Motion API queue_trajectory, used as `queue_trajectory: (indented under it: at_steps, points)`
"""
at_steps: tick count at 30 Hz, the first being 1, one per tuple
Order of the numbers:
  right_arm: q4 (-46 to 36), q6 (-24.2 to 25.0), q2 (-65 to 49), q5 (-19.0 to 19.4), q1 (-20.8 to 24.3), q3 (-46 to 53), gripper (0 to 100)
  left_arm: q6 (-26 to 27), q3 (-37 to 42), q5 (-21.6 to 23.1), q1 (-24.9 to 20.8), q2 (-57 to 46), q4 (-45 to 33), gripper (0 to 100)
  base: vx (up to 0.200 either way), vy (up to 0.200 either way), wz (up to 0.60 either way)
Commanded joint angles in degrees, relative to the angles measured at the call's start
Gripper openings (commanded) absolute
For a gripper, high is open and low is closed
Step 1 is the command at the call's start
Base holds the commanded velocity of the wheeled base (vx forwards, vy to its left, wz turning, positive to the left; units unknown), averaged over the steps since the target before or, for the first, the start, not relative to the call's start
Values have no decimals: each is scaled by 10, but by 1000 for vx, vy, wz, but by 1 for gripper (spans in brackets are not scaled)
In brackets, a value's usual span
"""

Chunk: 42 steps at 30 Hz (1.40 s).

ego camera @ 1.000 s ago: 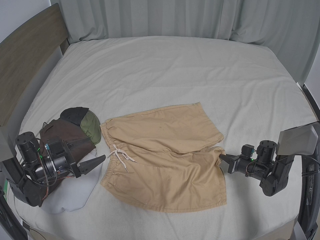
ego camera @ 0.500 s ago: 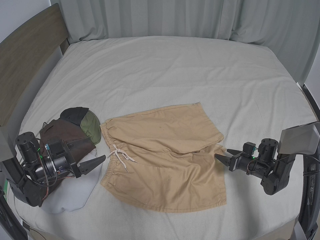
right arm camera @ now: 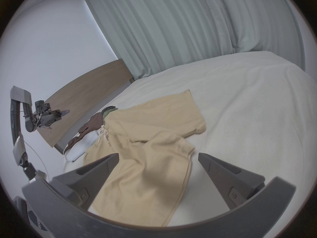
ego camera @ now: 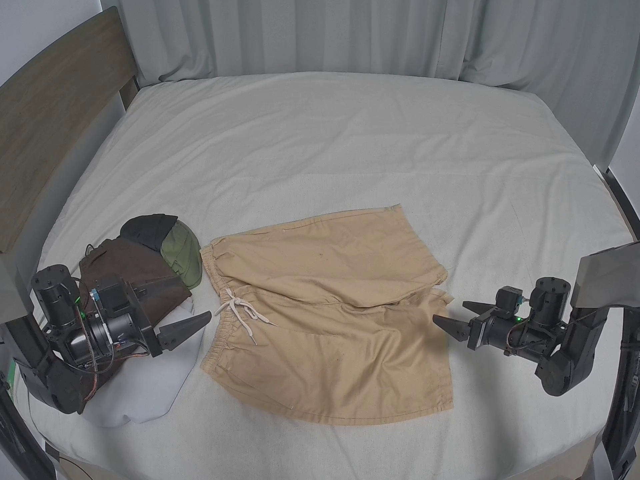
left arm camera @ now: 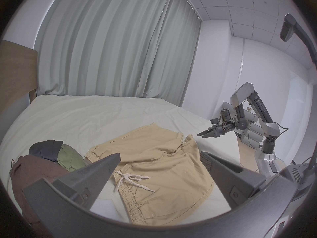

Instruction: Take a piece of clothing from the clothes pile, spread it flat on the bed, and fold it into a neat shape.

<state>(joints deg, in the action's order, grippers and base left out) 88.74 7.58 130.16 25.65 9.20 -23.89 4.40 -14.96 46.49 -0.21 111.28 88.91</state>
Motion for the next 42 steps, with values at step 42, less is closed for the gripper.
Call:
queue_trajectory:
  at_steps: [42]
  points:
    - [-1, -44, -38, 64, 6, 103, 100, -70, 54, 59, 79, 188, 0, 100, 0, 0, 0]
